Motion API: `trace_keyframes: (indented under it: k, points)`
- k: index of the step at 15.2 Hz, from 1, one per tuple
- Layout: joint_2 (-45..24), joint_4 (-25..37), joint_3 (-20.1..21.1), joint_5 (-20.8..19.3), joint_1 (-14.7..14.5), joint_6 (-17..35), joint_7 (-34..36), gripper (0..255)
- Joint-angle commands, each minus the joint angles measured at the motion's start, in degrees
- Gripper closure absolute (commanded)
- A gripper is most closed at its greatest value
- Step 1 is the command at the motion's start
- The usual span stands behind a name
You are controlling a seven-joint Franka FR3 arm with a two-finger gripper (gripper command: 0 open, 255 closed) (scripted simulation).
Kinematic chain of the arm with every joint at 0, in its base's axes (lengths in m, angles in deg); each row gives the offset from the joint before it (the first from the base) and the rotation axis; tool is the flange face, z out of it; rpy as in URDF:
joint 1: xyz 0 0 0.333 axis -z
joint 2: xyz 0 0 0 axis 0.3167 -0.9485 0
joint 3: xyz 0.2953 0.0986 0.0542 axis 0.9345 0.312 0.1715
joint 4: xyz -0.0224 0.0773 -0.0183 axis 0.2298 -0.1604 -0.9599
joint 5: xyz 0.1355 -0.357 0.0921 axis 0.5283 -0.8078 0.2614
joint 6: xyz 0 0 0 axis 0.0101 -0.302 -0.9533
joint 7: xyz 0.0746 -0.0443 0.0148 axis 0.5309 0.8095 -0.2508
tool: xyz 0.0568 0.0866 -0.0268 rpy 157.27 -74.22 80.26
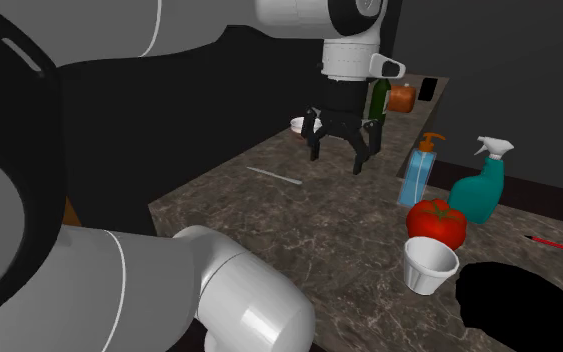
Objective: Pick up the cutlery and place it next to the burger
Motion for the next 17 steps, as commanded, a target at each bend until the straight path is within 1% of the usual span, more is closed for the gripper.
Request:
trace_keyframes:
  k: [1, 5, 9, 13, 17]
  points:
    - [0.0, 0.0, 0.0, 0.0, 0.0, 0.0, 0.0, 0]
    - [0.51, -2.31, 6.93, 5.14, 0.52, 1.68, 12.42, 0]
    - [-1.28, -2.84, 14.12, 10.22, 1.22, 4.23, 24.75, 0]
    - [-5.29, -1.61, 21.42, 14.5, 2.54, 7.56, 36.99, 0]
    - [-11.3, 1.28, 28.84, 17.3, 4.91, 11.46, 49.21, 0]
